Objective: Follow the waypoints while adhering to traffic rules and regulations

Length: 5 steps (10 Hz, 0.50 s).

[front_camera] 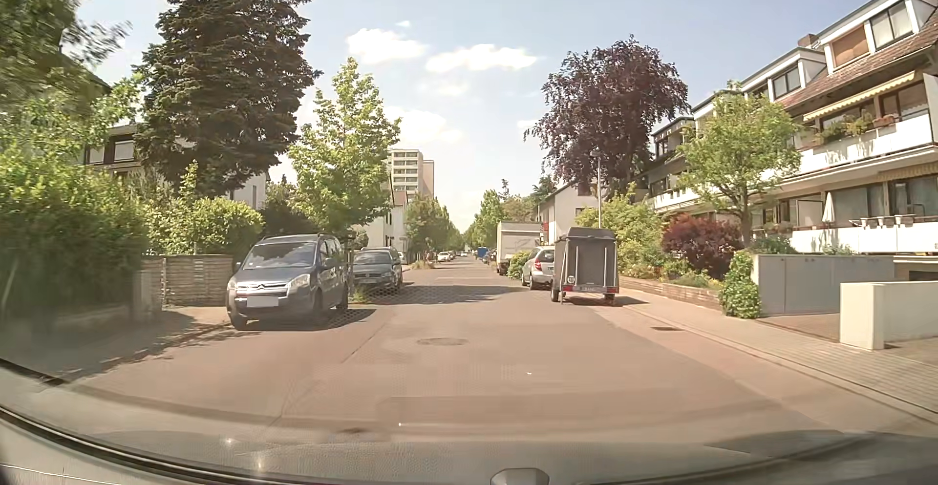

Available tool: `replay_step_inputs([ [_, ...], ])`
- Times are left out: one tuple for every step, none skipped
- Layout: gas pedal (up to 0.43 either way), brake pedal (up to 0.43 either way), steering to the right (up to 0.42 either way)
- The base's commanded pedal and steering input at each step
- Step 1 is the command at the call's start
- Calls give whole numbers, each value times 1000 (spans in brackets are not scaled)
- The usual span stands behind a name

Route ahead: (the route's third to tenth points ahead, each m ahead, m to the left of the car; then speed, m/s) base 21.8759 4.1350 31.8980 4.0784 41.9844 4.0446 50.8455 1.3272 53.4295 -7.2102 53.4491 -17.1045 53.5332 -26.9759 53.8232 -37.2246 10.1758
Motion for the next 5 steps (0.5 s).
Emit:
replay_step_inputs([
  [67, 0, -3],
  [67, 0, -4],
  [67, 0, -6],
  [67, 0, -8],
  [67, 0, -10],
])
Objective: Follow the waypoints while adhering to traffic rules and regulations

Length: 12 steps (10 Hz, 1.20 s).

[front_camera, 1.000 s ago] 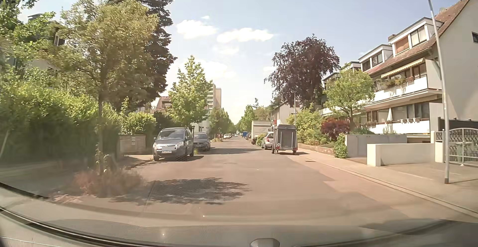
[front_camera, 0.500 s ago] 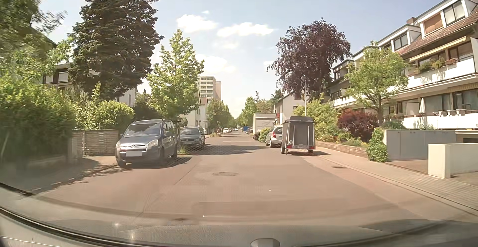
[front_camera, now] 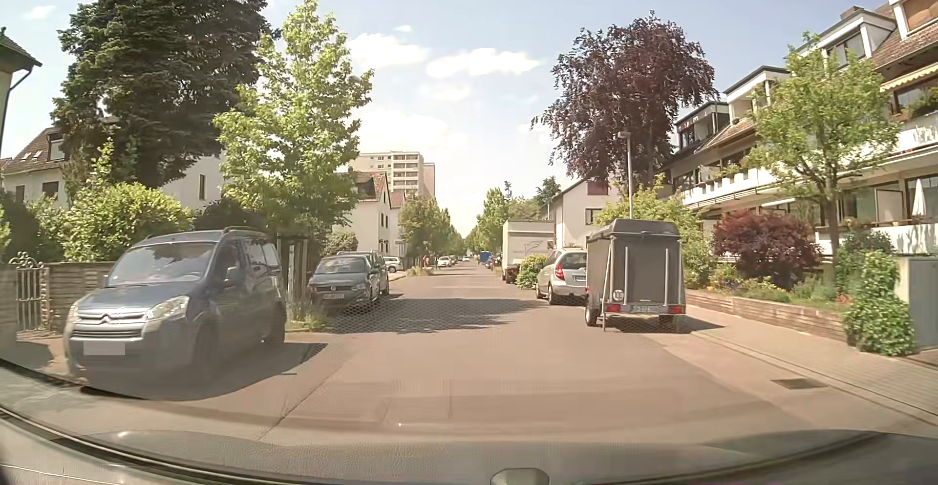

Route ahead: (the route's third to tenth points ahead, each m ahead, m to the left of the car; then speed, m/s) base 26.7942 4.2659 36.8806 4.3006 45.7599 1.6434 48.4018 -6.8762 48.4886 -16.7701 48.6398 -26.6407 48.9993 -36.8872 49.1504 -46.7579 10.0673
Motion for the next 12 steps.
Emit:
replay_step_inputs([
  [67, 0, -10],
  [59, 0, -10],
  [59, 0, -10],
  [0, 0, -11],
  [0, 0, -8],
  [0, 0, -9],
  [0, 0, -6],
  [0, 0, -5],
  [0, 0, -7],
  [0, 0, -7],
  [0, 0, -7],
  [0, 0, -7],
])
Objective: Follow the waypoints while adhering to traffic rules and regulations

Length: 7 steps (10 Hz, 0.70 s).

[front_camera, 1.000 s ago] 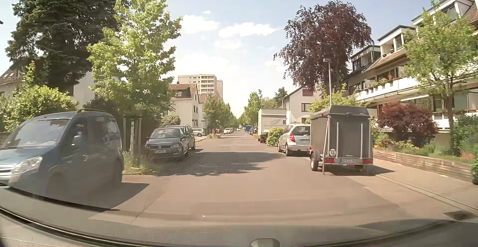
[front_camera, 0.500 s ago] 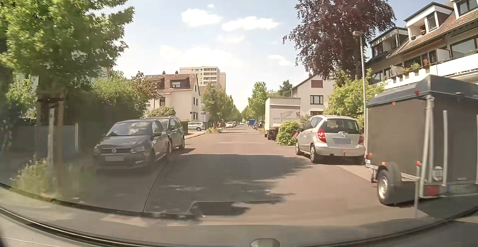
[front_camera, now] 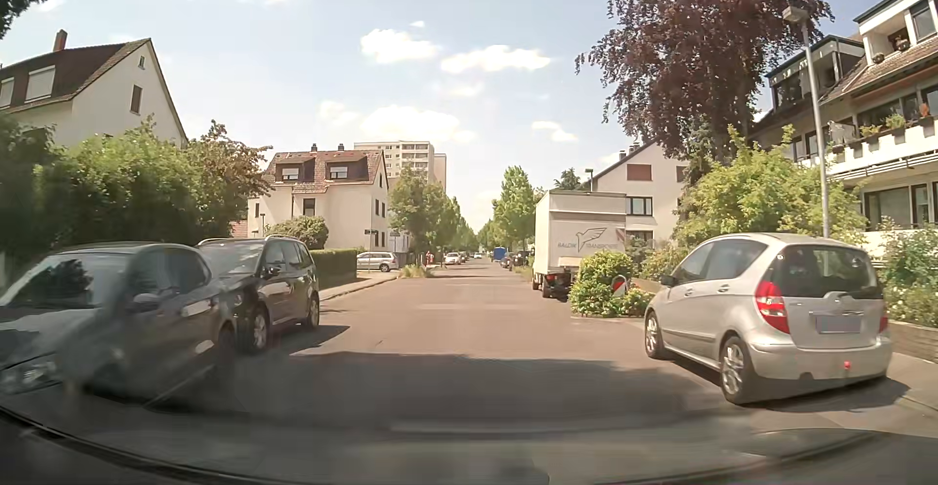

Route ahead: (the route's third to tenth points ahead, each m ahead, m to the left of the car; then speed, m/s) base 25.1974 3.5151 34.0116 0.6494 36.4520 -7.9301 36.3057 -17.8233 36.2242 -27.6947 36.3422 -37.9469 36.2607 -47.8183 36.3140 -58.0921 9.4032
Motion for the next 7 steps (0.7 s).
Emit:
replay_step_inputs([
  [0, 0, -6],
  [0, 0, -5],
  [0, 30, -5],
  [0, 61, -5],
  [0, 79, -5],
  [0, 91, -5],
  [0, 110, -4],
])
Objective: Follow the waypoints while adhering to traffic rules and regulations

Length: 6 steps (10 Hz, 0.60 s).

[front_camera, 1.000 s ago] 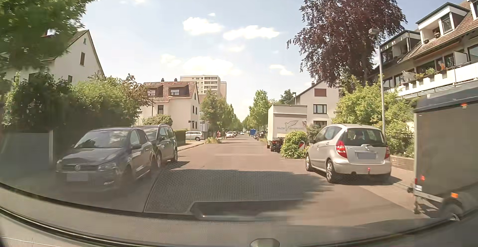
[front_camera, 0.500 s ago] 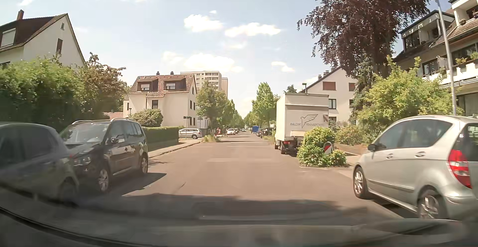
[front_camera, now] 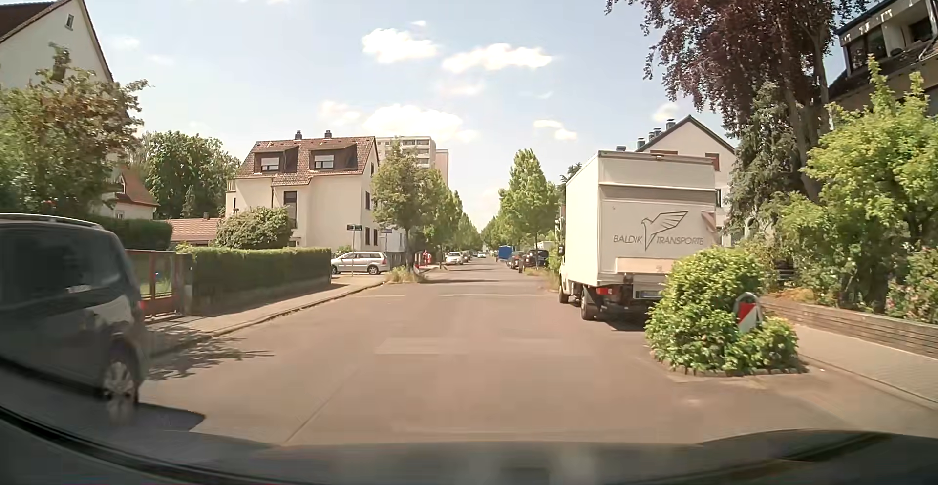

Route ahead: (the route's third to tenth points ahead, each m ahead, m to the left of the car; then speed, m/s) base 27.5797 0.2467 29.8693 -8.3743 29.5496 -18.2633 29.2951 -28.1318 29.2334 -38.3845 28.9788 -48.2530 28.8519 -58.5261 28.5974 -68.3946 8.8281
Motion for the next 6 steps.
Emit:
replay_step_inputs([
  [0, 110, -3],
  [0, 128, -3],
  [0, 146, -3],
  [0, 152, -3],
  [0, 165, -2],
  [0, 165, -2],
])
